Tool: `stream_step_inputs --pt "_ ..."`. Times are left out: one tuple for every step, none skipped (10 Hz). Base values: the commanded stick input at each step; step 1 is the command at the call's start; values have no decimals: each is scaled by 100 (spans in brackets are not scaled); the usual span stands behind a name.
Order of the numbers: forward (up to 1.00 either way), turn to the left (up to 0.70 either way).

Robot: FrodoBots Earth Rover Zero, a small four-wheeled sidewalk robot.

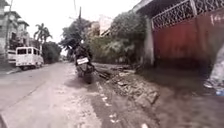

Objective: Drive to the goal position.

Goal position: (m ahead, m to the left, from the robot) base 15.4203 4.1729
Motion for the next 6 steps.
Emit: stream_step_inputs --pt "0 70" --pt "0 70" --pt "0 70" --pt "1 68" --pt "8 29" --pt "11 1"
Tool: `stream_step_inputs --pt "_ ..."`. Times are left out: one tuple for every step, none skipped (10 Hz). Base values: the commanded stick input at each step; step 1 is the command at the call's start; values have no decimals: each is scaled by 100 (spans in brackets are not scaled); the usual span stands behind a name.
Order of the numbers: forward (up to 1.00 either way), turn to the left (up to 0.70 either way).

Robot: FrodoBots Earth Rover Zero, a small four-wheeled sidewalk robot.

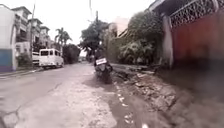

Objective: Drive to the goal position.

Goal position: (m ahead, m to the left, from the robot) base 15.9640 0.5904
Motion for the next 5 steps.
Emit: stream_step_inputs --pt "12 1" --pt "16 0" --pt "43 0" --pt "70 0" --pt "70 0"
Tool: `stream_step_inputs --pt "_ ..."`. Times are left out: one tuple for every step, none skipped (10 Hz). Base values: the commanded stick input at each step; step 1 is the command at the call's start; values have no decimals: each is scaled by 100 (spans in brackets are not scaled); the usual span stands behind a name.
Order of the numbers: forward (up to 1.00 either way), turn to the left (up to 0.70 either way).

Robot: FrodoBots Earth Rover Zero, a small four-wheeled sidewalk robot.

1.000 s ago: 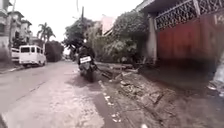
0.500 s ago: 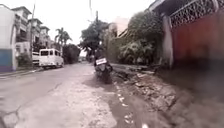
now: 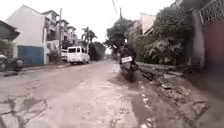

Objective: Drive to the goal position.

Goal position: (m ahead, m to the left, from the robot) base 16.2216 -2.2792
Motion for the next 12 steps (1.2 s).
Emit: stream_step_inputs --pt "70 1" --pt "70 26" --pt "70 35" --pt "70 35" --pt "70 35" --pt "70 35" --pt "70 35" --pt "70 33" --pt "70 24" --pt "70 0" --pt "70 0" --pt "70 0"
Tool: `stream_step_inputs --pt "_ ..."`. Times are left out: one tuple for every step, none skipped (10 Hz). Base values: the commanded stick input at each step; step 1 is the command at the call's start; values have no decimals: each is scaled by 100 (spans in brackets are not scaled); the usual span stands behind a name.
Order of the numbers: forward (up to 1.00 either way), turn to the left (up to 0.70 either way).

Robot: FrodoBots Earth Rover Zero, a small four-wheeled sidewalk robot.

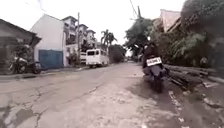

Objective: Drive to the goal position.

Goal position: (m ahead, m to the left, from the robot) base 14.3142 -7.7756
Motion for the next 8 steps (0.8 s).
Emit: stream_step_inputs --pt "70 -1" --pt "70 -12" --pt "70 -32" --pt "70 -32" --pt "70 -32" --pt "70 -33" --pt "70 -22" --pt "70 0"
